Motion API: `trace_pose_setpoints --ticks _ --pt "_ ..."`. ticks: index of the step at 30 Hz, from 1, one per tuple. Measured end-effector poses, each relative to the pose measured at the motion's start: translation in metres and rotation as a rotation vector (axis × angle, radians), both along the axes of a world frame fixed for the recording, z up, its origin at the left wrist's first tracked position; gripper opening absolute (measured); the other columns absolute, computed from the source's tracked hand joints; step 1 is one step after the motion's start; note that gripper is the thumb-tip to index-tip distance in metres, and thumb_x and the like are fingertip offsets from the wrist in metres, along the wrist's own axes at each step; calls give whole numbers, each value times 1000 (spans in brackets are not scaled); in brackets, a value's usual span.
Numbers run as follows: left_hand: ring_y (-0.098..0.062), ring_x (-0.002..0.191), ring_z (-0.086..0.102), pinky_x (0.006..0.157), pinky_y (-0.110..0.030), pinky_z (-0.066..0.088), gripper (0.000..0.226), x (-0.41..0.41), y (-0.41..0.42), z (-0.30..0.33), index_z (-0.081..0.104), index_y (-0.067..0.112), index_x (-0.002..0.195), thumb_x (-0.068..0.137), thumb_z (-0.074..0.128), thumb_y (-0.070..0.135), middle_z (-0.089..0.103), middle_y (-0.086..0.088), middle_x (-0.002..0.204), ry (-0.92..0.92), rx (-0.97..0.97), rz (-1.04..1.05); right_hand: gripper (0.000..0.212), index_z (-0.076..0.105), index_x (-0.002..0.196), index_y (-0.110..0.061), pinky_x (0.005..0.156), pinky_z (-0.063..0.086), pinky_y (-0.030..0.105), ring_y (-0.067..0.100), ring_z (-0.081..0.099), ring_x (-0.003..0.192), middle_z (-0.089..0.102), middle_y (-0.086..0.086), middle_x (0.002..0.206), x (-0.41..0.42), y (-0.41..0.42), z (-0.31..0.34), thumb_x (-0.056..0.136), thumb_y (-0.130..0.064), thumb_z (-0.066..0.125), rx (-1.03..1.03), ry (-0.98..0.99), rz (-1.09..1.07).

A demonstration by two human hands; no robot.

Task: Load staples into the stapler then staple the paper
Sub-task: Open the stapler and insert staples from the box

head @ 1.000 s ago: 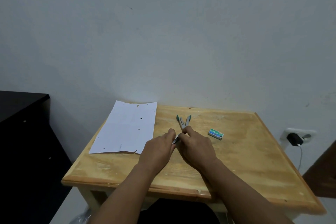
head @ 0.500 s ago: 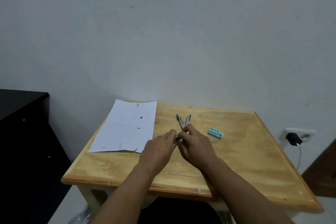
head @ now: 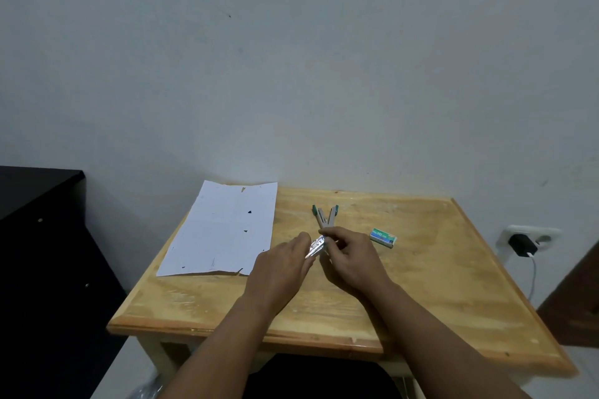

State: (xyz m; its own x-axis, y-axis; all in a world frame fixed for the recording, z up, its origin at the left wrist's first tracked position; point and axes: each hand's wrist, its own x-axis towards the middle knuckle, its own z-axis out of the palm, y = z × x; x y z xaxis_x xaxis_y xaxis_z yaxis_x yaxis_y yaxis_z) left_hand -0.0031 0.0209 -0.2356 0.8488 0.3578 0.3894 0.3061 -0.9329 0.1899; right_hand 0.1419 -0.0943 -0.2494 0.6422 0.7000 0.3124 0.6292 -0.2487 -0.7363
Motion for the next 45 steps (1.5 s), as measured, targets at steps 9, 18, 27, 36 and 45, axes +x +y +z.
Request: trace_pose_setpoints --ticks 9,18,27,36,45 --pt "-10 51 38 50 -20 26 27 3 0 6 34 32 89 104 57 36 45 15 69 -127 -69 -20 21 79 117 -17 68 56 18 8 74 79 79 -1 97 9 -1 20 98 -14 69 130 400 51" --pt "-4 85 64 66 -20 53 24 -2 0 -14 59 36 126 104 53 43 66 19 110 -198 -190 -30 19 70 118 -18 65 60 25 15 75 74 78 3 83 9 5 24 100 -14 67 246 416 -52" --pt "-8 81 58 65 -18 43 22 2 3 -25 74 25 119 101 63 27 66 10 100 -188 -193 -21 56 40 153 -42 77 57 19 0 68 97 61 -25 120 -1 -2 12 104 -22 59 108 24 -75" --pt "-6 80 63 70 -23 53 16 -1 5 -25 76 24 113 99 67 25 71 11 98 -268 -283 -17 49 51 146 -34 88 59 31 7 65 103 61 -15 129 -10 -1 1 100 -20 59 52 -74 -55" --pt "-5 73 63 64 -17 50 7 -3 5 -22 76 22 100 96 71 26 73 11 91 -289 -325 3 62 41 151 -42 89 60 33 5 64 103 58 -16 132 -7 -1 1 98 -15 62 95 19 -8"
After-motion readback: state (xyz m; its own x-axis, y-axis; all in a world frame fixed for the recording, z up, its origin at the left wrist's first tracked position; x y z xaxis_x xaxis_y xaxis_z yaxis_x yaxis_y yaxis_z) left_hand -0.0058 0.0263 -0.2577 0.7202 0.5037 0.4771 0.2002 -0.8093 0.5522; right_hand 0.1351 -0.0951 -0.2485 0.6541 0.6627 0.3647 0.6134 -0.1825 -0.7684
